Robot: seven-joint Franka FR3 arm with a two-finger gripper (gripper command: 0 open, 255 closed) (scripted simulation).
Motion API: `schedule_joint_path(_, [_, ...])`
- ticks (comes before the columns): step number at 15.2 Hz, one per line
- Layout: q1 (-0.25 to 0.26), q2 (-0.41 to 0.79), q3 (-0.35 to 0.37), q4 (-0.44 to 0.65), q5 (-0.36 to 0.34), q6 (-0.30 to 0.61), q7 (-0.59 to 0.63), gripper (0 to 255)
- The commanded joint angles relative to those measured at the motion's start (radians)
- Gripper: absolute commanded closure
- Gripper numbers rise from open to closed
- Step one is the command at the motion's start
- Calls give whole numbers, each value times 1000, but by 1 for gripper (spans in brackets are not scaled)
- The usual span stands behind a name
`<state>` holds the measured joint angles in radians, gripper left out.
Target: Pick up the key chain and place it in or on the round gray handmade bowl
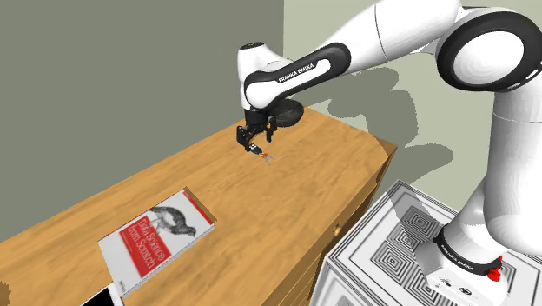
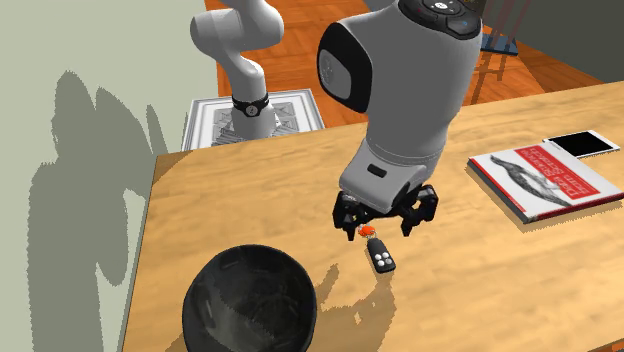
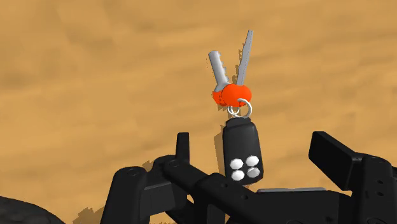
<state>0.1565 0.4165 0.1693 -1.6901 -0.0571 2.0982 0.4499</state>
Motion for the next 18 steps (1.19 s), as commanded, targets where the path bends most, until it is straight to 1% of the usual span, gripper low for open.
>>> schedule_joint_path(1, [2, 17, -1, 0, -3, 18, 3, 0])
schedule_joint_path(4, [4, 39, -3, -18, -8, 57, 6, 0])
schedule_joint_path(12, [4, 39, -3, -18, -8, 57, 6, 0])
schedule_joint_path(13, [4, 39, -3, -18, -8, 57, 6, 255])
schedule_joint_path(18, [0, 34, -4, -24, -6, 58, 0, 255])
